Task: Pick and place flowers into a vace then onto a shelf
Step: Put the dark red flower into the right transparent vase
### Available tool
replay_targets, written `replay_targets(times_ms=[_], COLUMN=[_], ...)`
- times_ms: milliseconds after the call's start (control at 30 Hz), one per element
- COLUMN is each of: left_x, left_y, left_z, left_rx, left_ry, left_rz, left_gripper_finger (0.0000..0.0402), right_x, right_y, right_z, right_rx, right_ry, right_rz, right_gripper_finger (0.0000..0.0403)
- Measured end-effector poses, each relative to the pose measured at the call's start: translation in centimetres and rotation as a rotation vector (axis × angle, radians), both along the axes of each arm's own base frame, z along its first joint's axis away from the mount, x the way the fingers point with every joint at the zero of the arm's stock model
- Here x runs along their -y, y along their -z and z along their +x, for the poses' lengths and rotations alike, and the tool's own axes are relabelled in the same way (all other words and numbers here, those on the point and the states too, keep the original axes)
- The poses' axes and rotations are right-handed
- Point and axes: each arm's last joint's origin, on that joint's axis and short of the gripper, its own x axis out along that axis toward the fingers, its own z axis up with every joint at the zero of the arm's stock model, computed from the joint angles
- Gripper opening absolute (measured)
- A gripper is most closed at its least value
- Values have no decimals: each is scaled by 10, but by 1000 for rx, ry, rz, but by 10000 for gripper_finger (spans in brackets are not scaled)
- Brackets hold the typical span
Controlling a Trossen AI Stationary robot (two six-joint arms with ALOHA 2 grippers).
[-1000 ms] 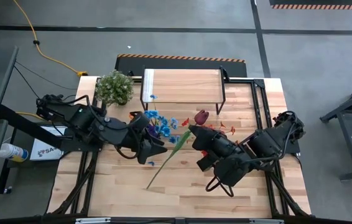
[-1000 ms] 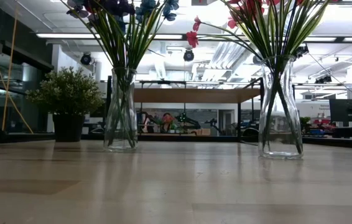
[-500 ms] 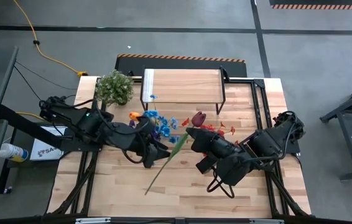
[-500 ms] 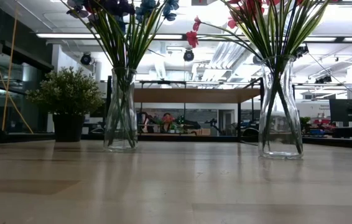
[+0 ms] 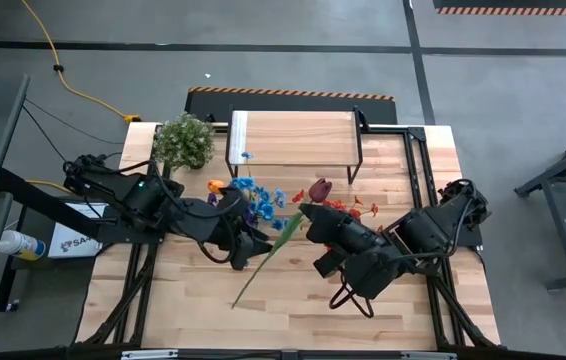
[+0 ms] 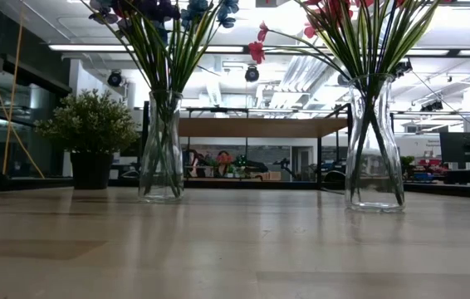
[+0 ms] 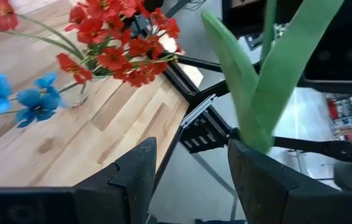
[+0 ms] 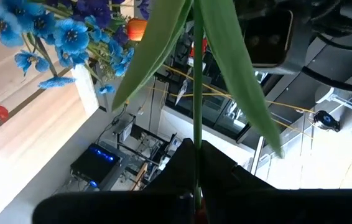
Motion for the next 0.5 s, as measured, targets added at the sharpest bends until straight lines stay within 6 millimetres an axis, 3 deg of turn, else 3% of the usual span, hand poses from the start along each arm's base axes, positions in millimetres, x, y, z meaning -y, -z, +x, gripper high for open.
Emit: replay_targets(times_ms=[500], left_x=[-2], left_y=[3], left_z=[-2], left_rx=[-35], left_ry=[-34], left_rz=[27], left_gripper_finger=[232], right_x=[-1], right_y=[6], right_z=[-6], right_rx=[-30], right_ry=[13], right_rz=[5], right_gripper_finger=[0])
